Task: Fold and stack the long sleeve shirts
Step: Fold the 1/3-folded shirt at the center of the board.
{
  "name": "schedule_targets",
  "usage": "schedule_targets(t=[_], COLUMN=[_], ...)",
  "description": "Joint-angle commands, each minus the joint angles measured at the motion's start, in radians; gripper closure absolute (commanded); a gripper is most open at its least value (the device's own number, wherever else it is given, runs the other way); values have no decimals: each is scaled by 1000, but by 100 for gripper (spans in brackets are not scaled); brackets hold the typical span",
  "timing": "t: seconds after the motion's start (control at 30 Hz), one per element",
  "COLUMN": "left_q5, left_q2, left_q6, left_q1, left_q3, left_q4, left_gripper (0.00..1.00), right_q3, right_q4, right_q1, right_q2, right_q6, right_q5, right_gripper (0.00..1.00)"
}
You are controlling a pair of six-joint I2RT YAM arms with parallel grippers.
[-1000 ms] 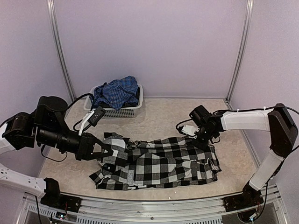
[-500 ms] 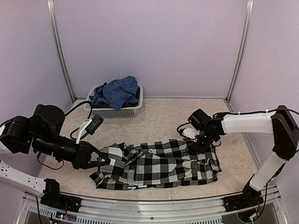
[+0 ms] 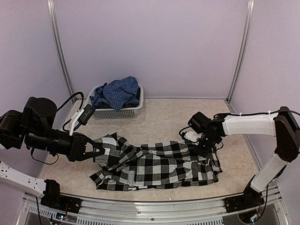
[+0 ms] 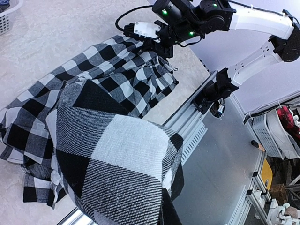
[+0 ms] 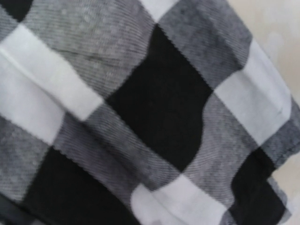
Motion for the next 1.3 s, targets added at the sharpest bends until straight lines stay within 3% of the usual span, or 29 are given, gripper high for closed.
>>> schedule_targets(t=[0.0, 0.23, 0.5, 0.9, 1.13, 1.27], left_q5=[-78, -171, -162, -57, -33, -17], left_q2=[-4, 7, 35, 97, 102, 112], left_q6=[15, 41, 80, 142, 212, 259], left_q1=[-5, -4, -5, -5, -5, -4], left_q3=[60, 132, 124, 57, 70, 69], left_q4=[-30, -36, -23, -60, -68, -64], left_gripper=[100, 100, 100, 100, 100, 100], right_q3=[-4, 5, 17, 79, 90, 73], right_q4=[-34, -36, -48, -119, 22, 92], right_q1=[15, 22, 21, 26, 25, 15], right_q2=[-29, -23, -40, -44, -136, -112], right_q6=[35, 51, 69, 160, 207, 228], right_q5=[-25, -74, -104, -43, -138, -183], right_gripper=[95, 98, 98, 63, 42, 39])
